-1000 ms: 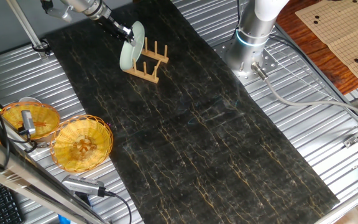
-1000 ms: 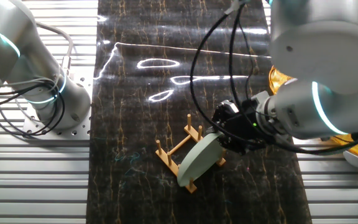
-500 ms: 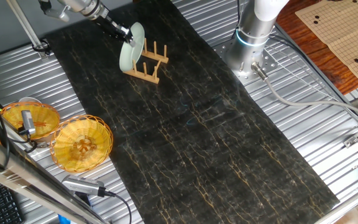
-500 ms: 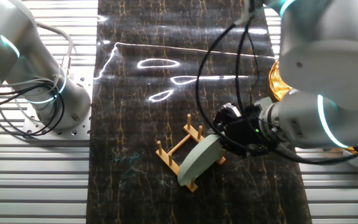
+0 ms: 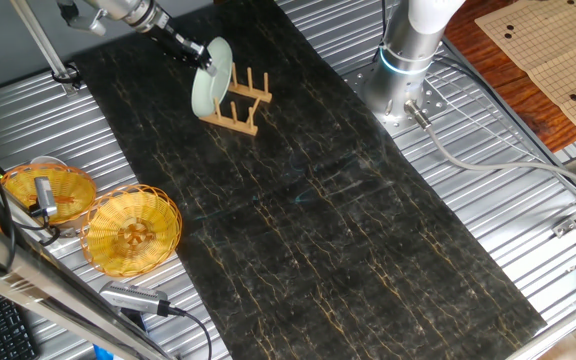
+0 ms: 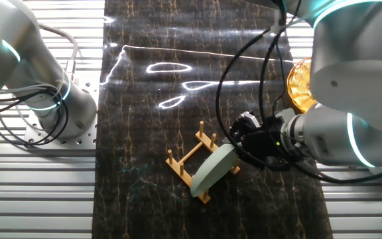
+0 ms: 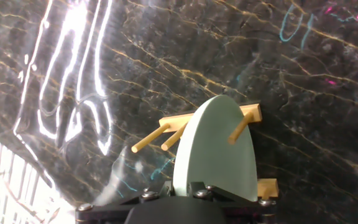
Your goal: Take the dish off the dish rack
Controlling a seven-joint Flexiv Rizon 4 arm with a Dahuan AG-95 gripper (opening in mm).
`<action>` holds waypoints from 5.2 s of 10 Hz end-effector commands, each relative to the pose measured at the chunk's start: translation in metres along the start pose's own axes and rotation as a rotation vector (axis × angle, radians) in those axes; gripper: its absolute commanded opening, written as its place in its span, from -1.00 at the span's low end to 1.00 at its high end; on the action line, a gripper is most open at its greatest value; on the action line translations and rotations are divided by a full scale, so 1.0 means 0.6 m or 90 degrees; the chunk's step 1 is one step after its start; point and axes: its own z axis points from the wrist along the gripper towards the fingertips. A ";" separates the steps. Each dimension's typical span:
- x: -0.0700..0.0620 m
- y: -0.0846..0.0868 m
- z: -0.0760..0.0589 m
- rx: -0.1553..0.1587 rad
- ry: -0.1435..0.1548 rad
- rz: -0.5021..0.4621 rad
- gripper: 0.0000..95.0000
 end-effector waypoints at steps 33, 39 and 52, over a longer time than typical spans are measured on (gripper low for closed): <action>0.057 0.143 -0.084 -0.130 0.054 -0.044 -1.00; 0.021 0.191 -0.127 -0.107 0.027 -0.008 -1.00; -0.238 0.281 -0.047 -0.012 -0.190 0.048 -1.00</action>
